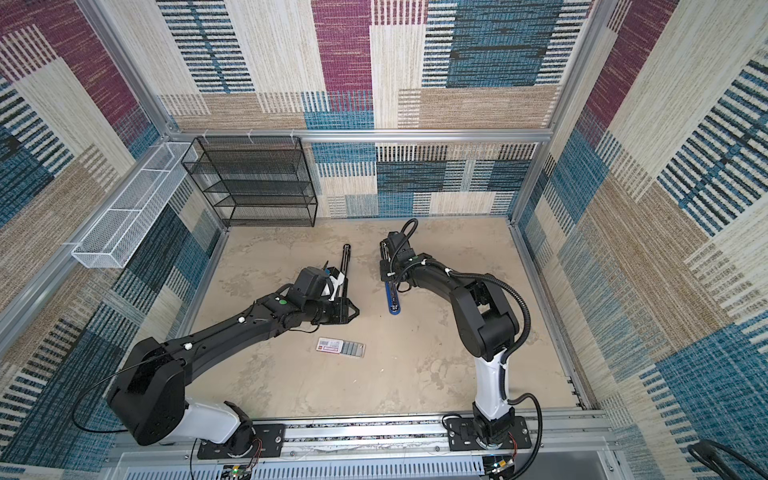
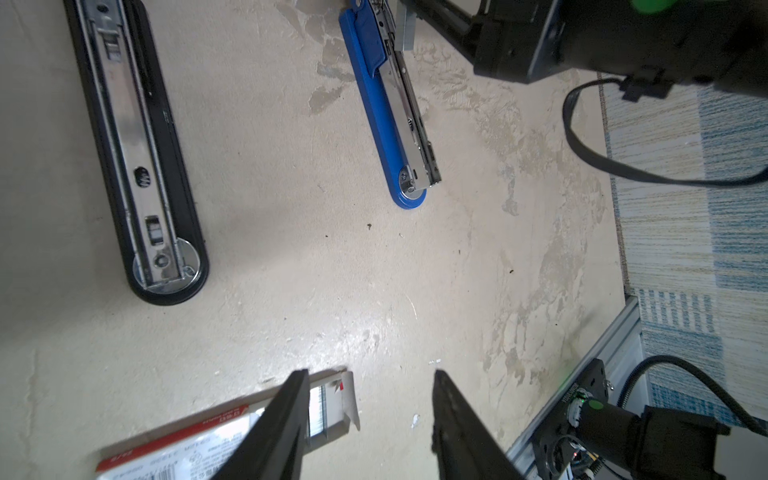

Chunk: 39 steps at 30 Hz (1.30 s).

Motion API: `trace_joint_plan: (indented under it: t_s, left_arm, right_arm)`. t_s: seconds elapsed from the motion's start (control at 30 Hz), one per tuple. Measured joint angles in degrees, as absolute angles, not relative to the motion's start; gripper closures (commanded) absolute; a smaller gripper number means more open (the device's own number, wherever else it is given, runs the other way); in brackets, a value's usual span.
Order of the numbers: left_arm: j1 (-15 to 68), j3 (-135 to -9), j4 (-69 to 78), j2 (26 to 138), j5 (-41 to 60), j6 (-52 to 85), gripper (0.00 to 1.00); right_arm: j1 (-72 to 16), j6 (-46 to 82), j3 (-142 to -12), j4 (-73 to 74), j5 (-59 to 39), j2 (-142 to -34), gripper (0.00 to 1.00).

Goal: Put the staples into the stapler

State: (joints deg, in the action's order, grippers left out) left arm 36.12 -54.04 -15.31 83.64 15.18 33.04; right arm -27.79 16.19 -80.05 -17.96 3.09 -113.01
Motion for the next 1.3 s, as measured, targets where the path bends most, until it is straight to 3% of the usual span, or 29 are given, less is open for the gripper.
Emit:
trace_joint_plan:
  t_s: [1.3]
  left_arm:
    - [36.1,-51.5,-14.9,82.4,15.3,33.5,0.51]
  right_arm:
    - [-29.5,15.9,-81.8,-19.4,6.2,-114.8,0.84]
